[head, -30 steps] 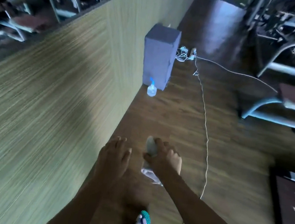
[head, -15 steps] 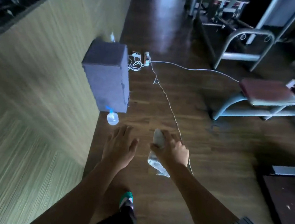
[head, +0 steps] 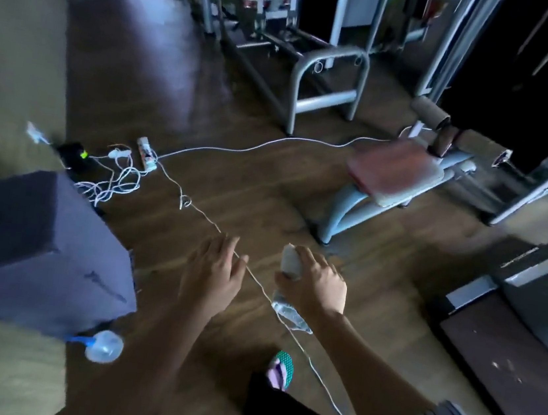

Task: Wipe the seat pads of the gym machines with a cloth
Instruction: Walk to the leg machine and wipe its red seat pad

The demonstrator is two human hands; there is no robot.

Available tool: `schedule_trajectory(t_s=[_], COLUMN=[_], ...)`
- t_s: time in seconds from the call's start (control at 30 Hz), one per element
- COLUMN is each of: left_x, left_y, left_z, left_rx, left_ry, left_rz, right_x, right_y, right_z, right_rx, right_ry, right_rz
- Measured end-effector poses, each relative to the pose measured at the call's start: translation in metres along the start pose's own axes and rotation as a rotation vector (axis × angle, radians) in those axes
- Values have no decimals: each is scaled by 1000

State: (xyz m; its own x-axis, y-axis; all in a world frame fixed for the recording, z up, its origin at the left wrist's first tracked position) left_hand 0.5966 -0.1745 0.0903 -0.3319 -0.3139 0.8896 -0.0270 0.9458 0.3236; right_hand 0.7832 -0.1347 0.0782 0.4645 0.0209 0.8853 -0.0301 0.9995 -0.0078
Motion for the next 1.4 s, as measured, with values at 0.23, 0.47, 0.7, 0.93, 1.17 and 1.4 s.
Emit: schedule_trajectory(t_s=[0.23, 0.47, 0.7, 0.93, 1.17, 1.4], left_x=[-65, -162, -284, -380, -480, -622], left_y=[189, 359, 521, 642, 725, 763], left_z=[-12, -15, -51, -126, -206, -240], left_rx=[-81, -132, -250, -405, -441, -501], left_ry=[-54, -207, -326, -298, -285, -228], left_rz=[53, 156, 388, 510, 538, 670], right_x=[24, 25, 35, 60, 62, 25], right_y=[189, 342, 469, 566, 663, 745], right_z=[-18, -65, -136, -224, -332, -437], right_rx=[-92, -253, -501, -733, -796, -816], right_ry=[-7, -11, -3, 3, -22, -113], right_rz=[-54, -94, -168, -224, -239, -308])
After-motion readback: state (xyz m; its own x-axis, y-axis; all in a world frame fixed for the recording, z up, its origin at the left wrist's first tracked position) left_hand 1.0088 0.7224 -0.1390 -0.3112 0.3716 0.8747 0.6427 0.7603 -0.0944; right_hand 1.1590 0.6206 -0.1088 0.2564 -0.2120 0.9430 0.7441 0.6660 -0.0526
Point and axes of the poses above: each hand's wrist, its own y-axis towards the middle knuckle, its own x-axis out of the back of the hand, z = x × y, the point moved 9 cm from there along y, towards the middle knuckle, and after that the axes turned 6 degrees about -x, right-handed, at the moved point
